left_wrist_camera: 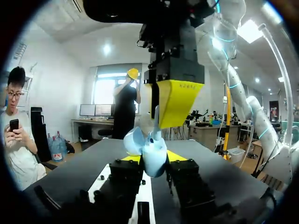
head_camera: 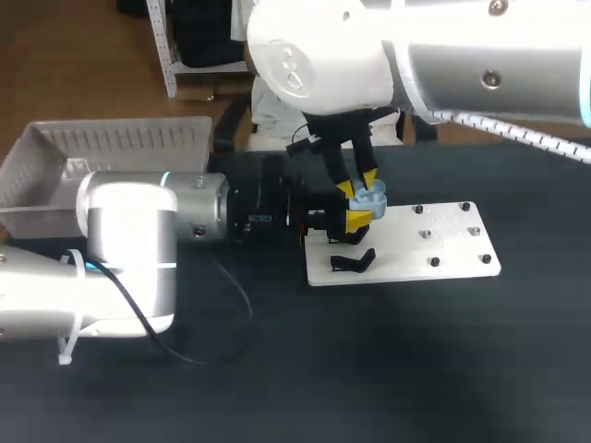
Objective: Pick up each earbud case from the left stands, insert the matching earbuds, close the lid, and place the case in the box.
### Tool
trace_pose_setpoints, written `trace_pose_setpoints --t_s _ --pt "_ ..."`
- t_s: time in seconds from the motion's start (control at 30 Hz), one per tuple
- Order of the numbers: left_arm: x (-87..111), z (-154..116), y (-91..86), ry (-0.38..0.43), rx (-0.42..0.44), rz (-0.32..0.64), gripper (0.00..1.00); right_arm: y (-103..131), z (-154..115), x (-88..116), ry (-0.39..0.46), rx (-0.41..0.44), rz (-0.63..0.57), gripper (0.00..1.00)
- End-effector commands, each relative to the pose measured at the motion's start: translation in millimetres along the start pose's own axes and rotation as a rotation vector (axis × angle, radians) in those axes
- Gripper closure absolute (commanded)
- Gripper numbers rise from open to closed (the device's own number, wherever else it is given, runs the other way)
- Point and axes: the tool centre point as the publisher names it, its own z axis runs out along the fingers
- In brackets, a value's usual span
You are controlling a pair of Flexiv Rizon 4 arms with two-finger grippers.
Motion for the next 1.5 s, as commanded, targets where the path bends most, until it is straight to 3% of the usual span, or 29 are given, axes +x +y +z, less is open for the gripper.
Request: trace_pose_setpoints --t_s 0.03,1.5 --pt "-0.2 0.5 0.8 0.001 0.001 -0.001 1.0 -3.8 2.4 5.0 -0.009 -0.011 0.005 1.0" --pt "-0.2 0.5 0.8 0.001 0.001 -0.001 1.0 -2.8 10.9 1.7 -0.04 -0.051 0.004 1.0"
